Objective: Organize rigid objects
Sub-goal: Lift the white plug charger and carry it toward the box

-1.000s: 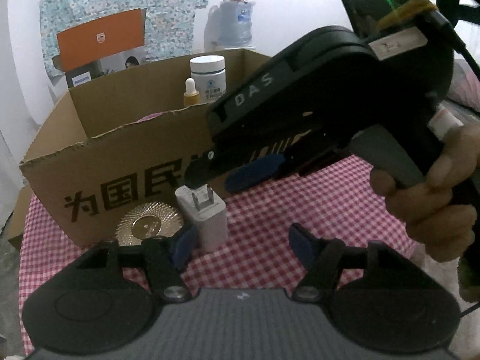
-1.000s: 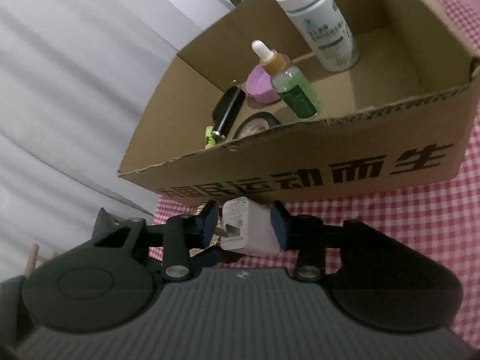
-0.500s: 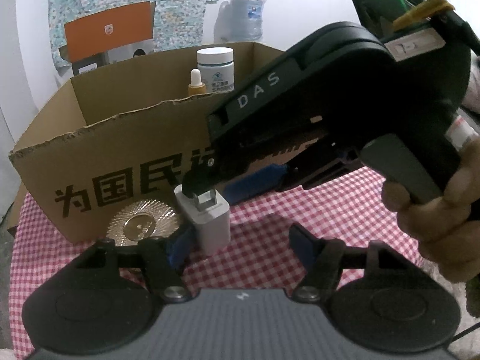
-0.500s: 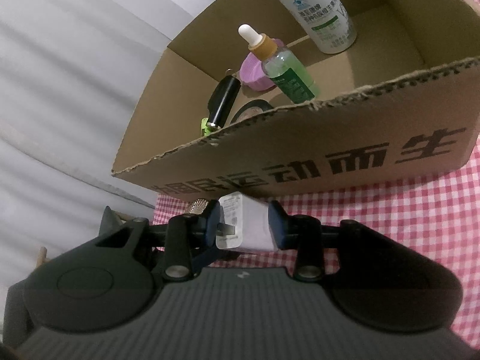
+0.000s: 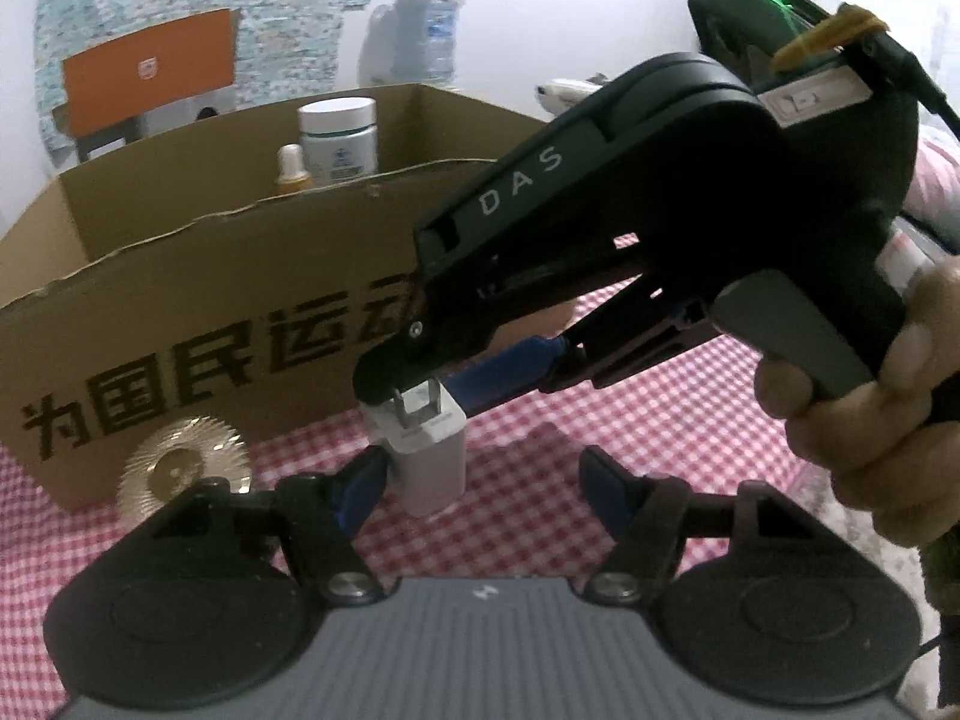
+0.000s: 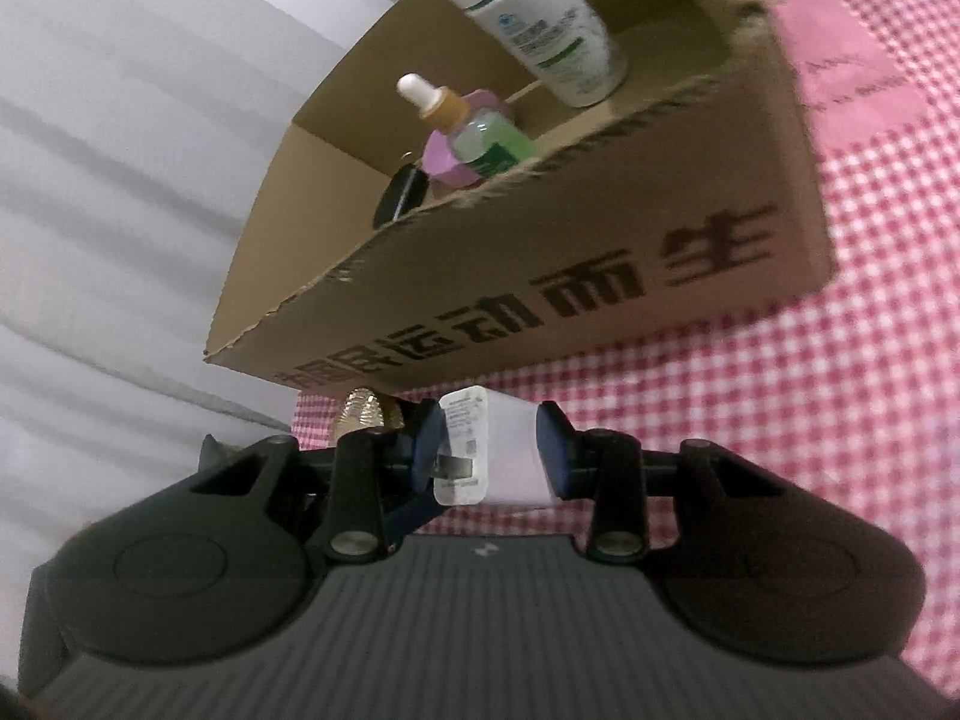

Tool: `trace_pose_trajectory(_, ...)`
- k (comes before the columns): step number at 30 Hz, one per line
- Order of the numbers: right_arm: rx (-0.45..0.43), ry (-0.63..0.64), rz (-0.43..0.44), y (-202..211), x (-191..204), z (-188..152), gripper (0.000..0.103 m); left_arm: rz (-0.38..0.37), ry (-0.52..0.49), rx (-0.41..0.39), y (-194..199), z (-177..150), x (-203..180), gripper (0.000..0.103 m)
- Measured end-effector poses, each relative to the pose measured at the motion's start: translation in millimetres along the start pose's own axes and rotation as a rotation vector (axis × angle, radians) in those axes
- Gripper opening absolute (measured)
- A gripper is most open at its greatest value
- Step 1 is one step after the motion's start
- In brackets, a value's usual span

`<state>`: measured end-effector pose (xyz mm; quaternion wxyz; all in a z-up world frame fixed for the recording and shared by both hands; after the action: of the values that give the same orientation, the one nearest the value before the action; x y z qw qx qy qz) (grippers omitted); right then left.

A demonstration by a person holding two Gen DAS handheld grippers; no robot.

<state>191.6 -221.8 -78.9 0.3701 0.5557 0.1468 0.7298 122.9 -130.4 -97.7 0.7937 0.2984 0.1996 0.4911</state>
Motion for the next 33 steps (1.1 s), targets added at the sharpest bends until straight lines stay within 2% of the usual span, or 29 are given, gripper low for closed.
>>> trace_pose_trajectory(5, -0.015, -0.028, -0.017, 16, -10, -4, 0.036, -0.043, -0.024, -0.002, -2, 0, -10, 0.071)
trace_pose_trajectory(8, -0.036, -0.024, -0.012, 26, -9, -2, 0.036, -0.029, -0.009, -0.013, -1, 1, -9, 0.065)
trace_pose_trajectory(10, -0.055, -0.017, -0.01, 32, -7, 0, 0.036, -0.016, 0.004, -0.016, -2, 3, -5, 0.064)
trace_pose_trajectory(13, -0.069, -0.017, -0.016, 36, -10, 5, 0.036, 0.024, 0.006, 0.006, -9, 5, -1, 0.058)
trace_pose_trajectory(23, -0.048, -0.055, -0.022, 27, -22, -2, 0.036, 0.074, -0.004, 0.054, -31, 7, 2, 0.037)
trace_pose_trajectory(31, -0.041, -0.068, -0.003, 24, -23, -5, 0.034, 0.106, 0.012, 0.062, -34, 11, -1, 0.032)
trace_pose_trajectory(33, -0.039, -0.068, 0.002, 24, -23, -6, 0.034, 0.112, 0.014, 0.061, -33, 11, -3, 0.028)
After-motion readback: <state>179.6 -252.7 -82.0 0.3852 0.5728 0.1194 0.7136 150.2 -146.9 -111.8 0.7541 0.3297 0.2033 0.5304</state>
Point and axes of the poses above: each gripper's, at about its wrist camera, not at the fingertips, and y roughly against the way its jaws point, x to its left, z to its top, the point moved 5 cm from there along -y, roughly the way its jaws point, and after that the axes turned 1 degree about -x, right-handed, at the moved point
